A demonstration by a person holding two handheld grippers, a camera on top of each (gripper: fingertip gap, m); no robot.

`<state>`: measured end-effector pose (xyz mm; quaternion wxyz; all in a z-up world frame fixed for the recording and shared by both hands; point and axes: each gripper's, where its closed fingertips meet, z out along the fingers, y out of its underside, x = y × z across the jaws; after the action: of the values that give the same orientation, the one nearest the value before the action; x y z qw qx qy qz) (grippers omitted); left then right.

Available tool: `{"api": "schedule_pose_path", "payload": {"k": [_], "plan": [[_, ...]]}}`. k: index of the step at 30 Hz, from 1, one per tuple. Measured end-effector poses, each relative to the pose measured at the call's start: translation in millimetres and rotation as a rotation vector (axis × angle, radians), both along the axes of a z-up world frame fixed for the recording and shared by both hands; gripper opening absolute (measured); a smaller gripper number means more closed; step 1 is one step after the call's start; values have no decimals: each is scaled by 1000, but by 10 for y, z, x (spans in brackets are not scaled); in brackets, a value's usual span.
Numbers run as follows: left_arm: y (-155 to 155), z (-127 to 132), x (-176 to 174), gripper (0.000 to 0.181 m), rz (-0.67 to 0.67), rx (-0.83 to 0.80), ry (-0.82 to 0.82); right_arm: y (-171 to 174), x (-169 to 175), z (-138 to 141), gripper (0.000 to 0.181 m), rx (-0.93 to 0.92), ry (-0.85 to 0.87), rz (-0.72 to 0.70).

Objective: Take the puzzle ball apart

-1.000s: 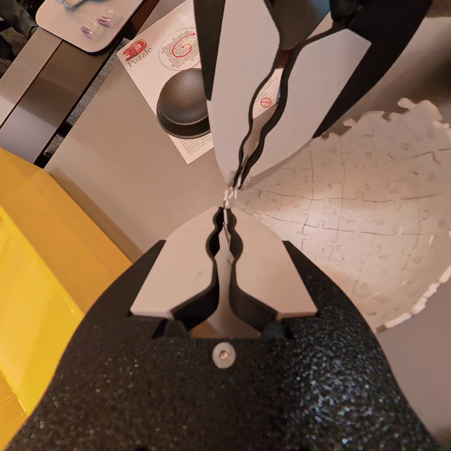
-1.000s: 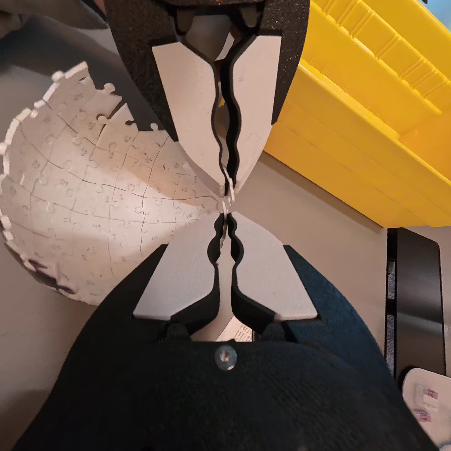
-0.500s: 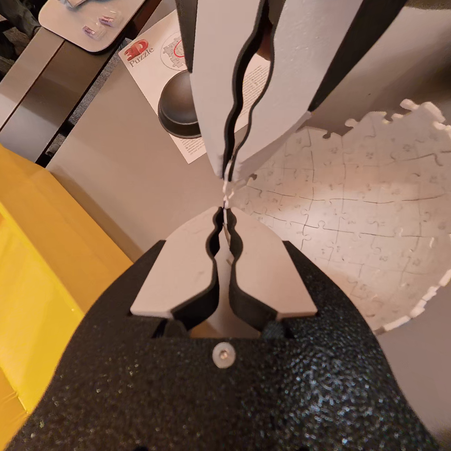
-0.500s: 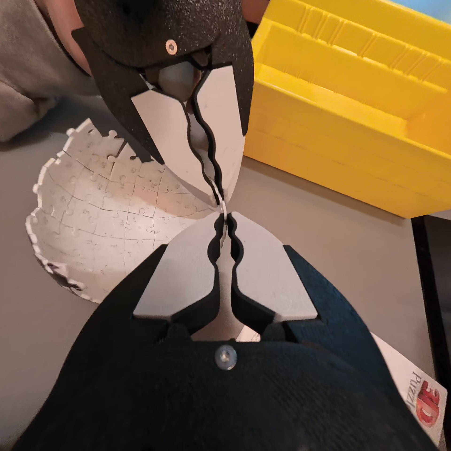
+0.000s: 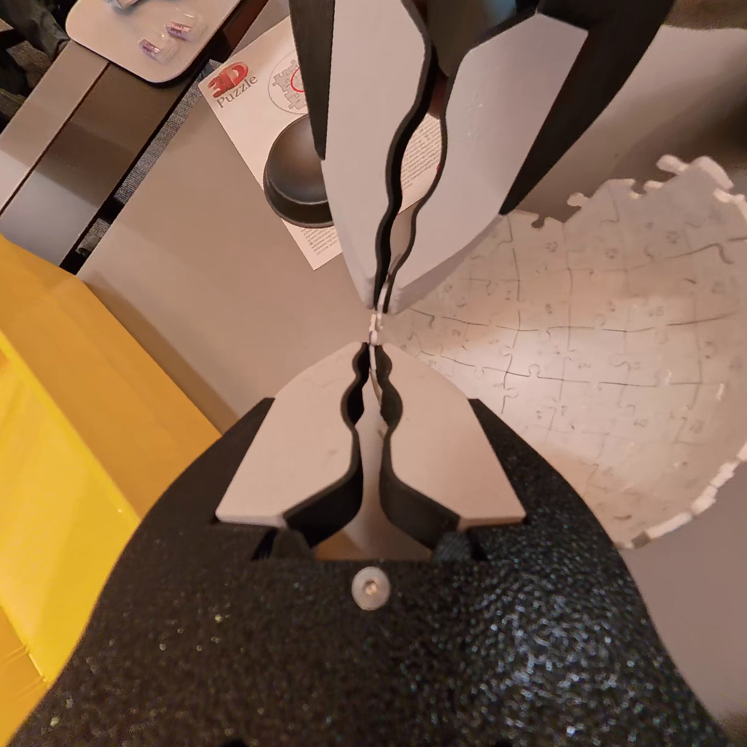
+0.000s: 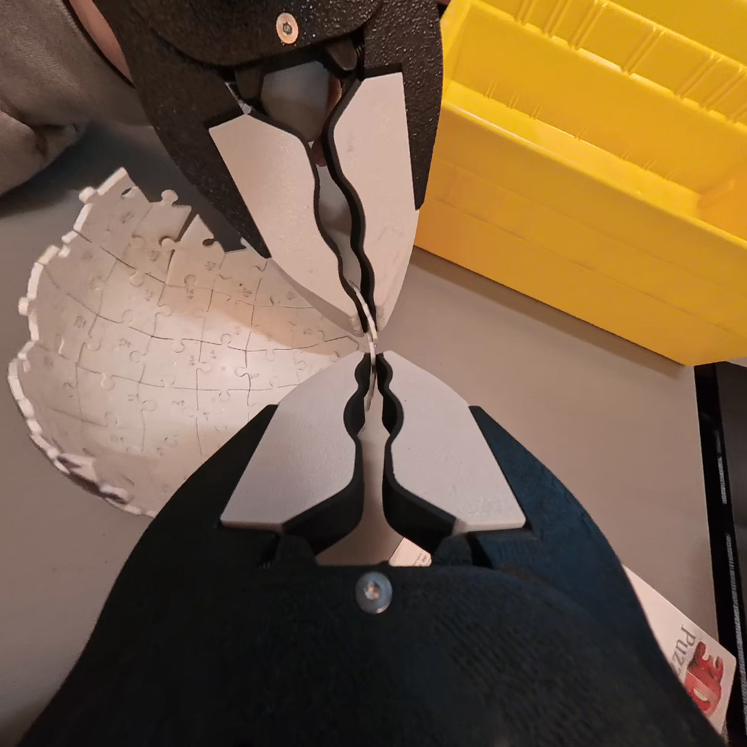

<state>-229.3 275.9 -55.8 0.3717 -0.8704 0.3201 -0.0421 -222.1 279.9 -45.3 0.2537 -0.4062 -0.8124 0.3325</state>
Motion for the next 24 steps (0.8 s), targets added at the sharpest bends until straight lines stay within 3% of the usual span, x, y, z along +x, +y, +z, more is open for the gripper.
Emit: {"api": "schedule_pose_path", "payload": {"k": [24], "plan": [[6, -11, -7, 2, 2, 2, 9, 12, -25, -45, 3, 0, 15, -7]]}}
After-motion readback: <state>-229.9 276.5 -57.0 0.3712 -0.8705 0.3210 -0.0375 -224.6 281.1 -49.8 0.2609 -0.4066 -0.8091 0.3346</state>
